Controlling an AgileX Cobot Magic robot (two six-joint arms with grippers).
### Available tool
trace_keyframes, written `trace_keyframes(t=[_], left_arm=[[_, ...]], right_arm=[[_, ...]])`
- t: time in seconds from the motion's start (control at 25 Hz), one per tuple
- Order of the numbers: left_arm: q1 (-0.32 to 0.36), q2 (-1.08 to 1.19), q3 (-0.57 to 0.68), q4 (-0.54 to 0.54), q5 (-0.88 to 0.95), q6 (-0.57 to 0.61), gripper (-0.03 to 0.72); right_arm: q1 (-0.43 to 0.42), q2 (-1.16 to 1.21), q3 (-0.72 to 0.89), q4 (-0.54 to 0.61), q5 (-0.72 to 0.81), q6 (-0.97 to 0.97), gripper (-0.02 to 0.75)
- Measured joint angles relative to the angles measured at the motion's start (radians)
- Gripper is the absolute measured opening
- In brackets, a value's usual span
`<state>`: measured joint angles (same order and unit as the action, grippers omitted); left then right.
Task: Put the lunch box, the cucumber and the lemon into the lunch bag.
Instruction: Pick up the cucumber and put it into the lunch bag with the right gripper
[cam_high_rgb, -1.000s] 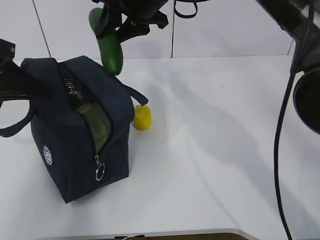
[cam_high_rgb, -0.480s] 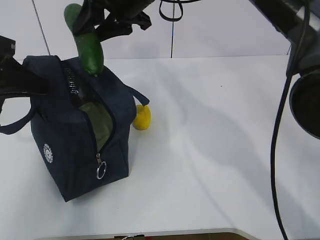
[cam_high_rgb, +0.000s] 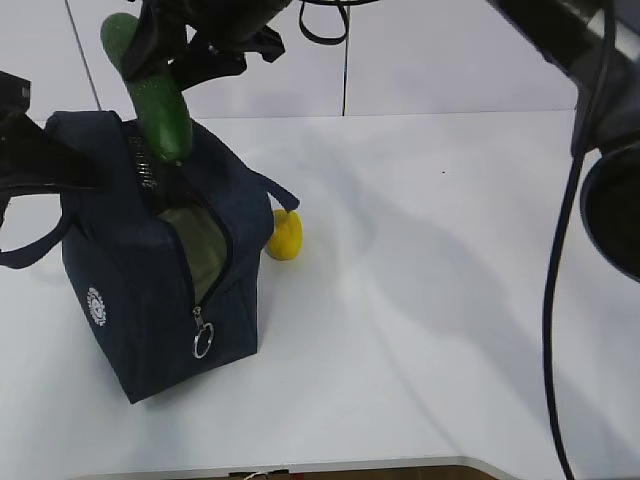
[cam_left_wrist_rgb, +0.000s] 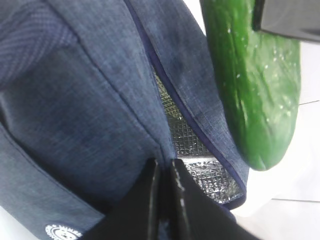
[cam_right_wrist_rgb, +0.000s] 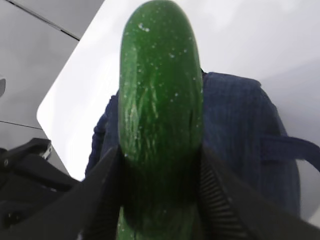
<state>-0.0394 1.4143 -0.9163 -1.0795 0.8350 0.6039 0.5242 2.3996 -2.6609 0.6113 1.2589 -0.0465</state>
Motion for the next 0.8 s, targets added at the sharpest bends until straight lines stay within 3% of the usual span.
trace_keyframes(t=[0.44,0.8], left_arm=[[0.0,0.0,0.0,-0.001,0.0,0.0,-0.01],[0.0,0.0,0.0,-0.001,0.0,0.002,-0.01]], right_arm=[[0.013,-0.18,0.318,-0.071,0.0,-0.058,0.344],[0.096,-0.177,0.431,-0.152,-0.005,-0.064,0.344]])
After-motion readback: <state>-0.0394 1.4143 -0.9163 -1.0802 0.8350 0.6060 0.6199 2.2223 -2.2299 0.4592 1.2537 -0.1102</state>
